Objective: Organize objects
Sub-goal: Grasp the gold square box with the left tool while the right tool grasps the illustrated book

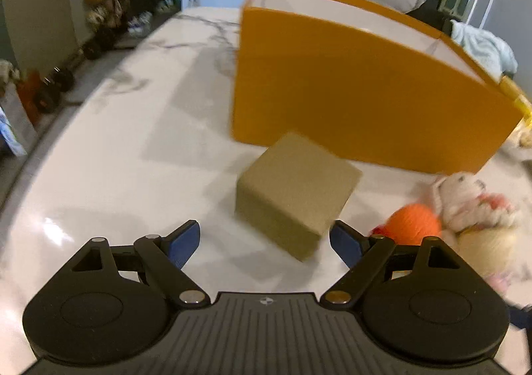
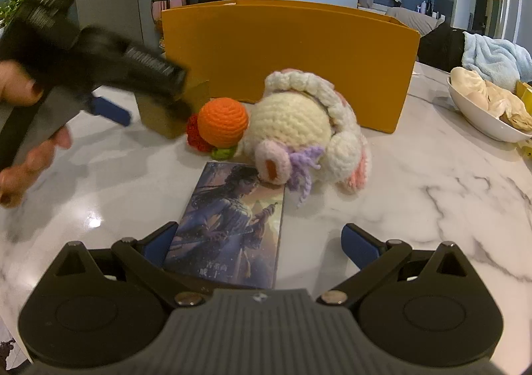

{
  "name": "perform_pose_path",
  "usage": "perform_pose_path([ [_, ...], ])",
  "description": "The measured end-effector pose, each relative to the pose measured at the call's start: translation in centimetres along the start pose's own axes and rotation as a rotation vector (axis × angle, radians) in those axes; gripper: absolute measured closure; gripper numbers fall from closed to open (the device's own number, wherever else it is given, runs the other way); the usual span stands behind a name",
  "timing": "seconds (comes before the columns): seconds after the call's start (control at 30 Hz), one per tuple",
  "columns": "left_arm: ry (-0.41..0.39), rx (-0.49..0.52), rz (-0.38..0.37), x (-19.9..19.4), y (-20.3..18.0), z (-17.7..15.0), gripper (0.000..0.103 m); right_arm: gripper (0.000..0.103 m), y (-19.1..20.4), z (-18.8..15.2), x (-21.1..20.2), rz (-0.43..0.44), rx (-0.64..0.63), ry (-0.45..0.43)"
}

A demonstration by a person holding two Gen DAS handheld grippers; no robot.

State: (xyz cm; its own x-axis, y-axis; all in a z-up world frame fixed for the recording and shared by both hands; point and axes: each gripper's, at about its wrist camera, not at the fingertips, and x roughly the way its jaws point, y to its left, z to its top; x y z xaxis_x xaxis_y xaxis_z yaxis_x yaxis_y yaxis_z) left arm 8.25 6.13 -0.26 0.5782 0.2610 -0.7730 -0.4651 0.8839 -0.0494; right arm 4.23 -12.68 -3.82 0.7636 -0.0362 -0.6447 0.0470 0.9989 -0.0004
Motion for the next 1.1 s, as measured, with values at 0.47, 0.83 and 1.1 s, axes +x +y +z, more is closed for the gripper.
perform_pose_path([
  [0.47, -0.062, 0.073, 0.001, 0.8, -1.9, 1.8, 0.004, 0.001, 0.2, -0.1, -0.1, -0.005, 0.0, -0.01],
  [0.83, -0.088, 0.18, -0.066, 2.3, -1.0, 3.5, 0.003, 0.001, 0.1, -0.1, -0.1, -0.003, 0.0, -0.011],
  [1.1, -0.105, 0.101, -0.111, 2.6, 0.1, 2.3, 0.03, 0.001, 0.1, -0.1, -0.1, -0.004, 0.0, -0.011],
])
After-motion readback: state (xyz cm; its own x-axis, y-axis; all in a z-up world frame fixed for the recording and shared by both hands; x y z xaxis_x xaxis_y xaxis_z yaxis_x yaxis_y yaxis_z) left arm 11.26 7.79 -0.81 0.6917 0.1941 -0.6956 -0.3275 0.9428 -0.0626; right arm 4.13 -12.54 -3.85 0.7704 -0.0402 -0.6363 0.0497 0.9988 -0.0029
